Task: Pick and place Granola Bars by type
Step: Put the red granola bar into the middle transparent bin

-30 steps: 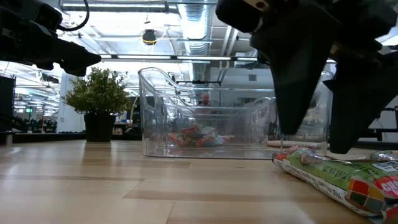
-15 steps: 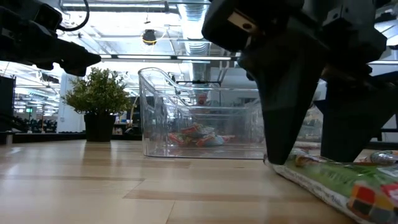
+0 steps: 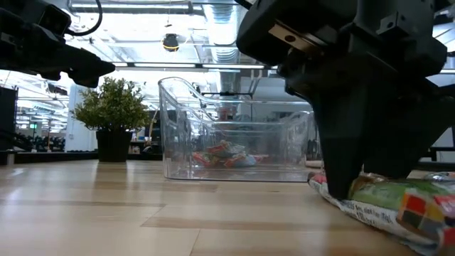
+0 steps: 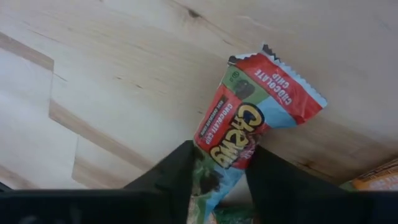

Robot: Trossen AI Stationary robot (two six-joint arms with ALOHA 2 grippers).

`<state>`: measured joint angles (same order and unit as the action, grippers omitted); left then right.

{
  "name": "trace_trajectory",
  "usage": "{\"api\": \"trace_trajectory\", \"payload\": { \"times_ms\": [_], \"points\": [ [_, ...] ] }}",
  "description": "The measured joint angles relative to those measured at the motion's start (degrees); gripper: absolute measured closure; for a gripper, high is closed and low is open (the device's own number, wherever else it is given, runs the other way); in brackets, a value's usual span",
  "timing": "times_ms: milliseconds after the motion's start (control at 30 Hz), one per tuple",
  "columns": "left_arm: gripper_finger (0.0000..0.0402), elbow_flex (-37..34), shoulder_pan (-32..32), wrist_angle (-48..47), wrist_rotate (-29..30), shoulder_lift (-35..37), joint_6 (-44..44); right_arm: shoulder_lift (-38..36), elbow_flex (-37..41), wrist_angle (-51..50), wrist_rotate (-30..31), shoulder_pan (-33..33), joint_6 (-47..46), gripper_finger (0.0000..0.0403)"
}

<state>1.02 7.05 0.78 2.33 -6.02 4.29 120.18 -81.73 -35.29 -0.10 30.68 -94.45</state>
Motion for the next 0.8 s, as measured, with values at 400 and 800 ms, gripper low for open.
{"api": "trace_trajectory", "payload": {
  "times_ms": [400, 800],
  "points": [
    [0.0182, 0.0, 0.0, 0.0, 0.0, 0.0, 0.0, -0.6, 0.2, 2.6, 0.4, 0.7, 3.4, 0.0360],
    [0.0182, 0.0, 0.0, 0.0, 0.0, 0.0, 0.0, -1.2, 0.1, 12.5, 2.2, 2.9, 27.9, 0.0380]
  ]
}}
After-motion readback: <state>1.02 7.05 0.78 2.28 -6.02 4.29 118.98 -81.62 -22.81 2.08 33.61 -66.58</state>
